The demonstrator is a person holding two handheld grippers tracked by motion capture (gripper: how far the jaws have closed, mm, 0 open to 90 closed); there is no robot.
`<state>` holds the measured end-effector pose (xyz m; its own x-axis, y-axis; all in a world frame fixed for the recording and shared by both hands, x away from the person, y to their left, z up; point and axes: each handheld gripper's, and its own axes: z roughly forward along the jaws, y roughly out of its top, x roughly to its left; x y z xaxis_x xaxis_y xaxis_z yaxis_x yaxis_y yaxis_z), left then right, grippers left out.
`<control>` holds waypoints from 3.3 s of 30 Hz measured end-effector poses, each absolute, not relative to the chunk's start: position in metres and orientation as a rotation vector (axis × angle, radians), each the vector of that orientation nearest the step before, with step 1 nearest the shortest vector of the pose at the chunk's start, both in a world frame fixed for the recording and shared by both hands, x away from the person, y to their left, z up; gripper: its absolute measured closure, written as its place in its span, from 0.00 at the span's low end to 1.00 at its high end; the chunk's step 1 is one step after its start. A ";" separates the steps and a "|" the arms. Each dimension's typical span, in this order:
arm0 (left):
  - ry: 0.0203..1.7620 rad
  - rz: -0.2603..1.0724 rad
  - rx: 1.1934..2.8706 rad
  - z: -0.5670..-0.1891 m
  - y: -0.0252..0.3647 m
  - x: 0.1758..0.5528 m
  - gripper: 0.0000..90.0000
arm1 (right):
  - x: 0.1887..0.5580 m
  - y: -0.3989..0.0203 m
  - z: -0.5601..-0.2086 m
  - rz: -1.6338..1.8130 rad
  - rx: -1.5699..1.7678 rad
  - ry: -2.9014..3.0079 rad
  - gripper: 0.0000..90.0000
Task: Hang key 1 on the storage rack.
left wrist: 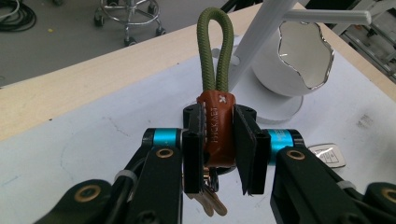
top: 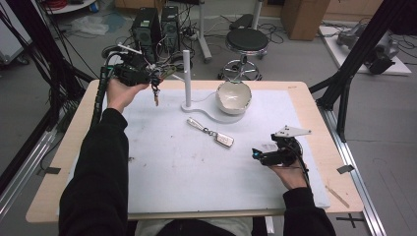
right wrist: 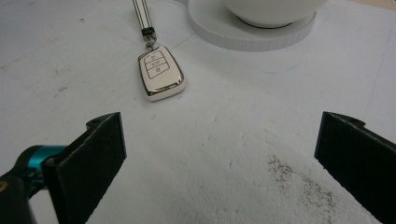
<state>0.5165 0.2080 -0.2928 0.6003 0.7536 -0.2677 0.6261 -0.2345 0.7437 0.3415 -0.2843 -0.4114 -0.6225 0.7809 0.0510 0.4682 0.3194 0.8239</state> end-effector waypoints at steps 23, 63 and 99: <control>1.138 0.132 1.991 -0.307 0.203 0.526 0.82 | 0.340 -0.284 -0.412 1.197 1.117 2.242 0.01; 1.081 0.214 2.176 -0.332 0.162 0.528 0.81 | 0.340 -0.287 -0.412 1.193 1.125 2.237 0.01; 1.086 0.269 2.068 -0.324 0.190 0.489 0.02 | 0.339 -0.289 -0.412 1.197 1.137 2.227 0.01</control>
